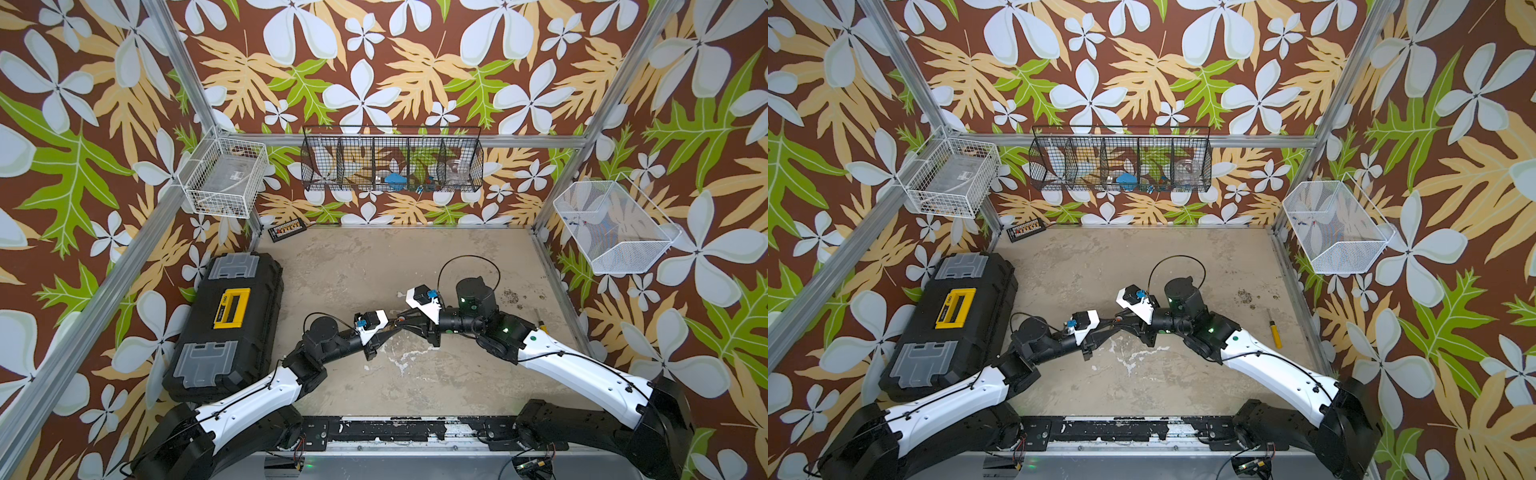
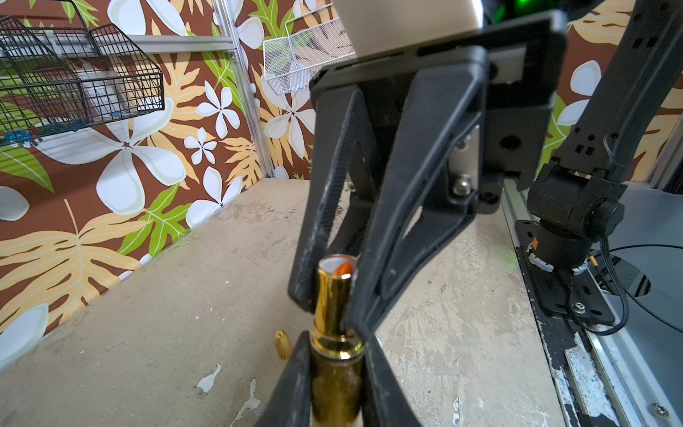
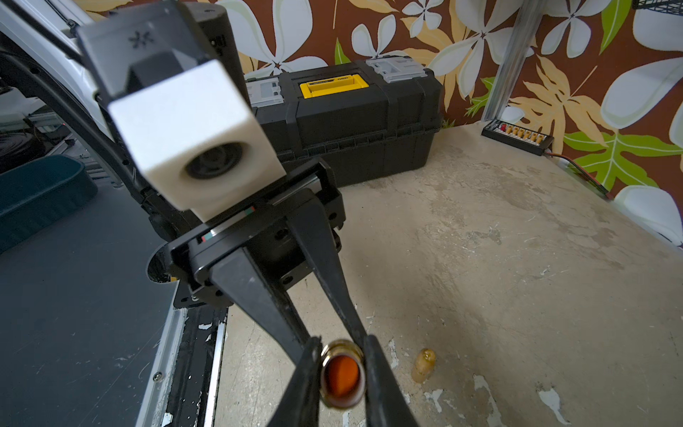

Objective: Open the lipstick cap
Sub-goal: Place the lipstick at the center of the board.

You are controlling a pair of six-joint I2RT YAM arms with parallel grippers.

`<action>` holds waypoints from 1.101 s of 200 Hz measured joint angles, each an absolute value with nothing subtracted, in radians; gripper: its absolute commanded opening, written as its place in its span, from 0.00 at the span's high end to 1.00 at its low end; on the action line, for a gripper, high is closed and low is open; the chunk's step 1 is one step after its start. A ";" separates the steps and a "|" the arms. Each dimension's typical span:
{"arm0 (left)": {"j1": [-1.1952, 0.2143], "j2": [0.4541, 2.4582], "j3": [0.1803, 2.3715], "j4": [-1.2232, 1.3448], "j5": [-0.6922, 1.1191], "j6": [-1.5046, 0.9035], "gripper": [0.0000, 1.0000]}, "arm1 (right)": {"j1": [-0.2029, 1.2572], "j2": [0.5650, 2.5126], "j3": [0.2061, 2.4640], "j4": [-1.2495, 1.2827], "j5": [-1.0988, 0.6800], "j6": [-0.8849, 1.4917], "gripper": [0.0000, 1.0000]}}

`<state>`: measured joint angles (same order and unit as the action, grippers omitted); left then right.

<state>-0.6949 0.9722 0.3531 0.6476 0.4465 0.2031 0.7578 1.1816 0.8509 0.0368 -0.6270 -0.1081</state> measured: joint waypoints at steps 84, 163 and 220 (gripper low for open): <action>-0.695 0.976 0.351 0.648 0.446 0.191 0.42 | 0.758 1.164 0.827 0.017 -0.542 -0.103 0.78; -0.695 0.950 0.349 0.631 0.447 0.157 0.35 | 0.723 1.151 0.667 0.106 -0.282 -0.043 0.77; -0.695 0.916 0.360 0.587 0.288 0.133 0.34 | 0.714 1.226 0.572 0.175 -0.157 -0.007 0.77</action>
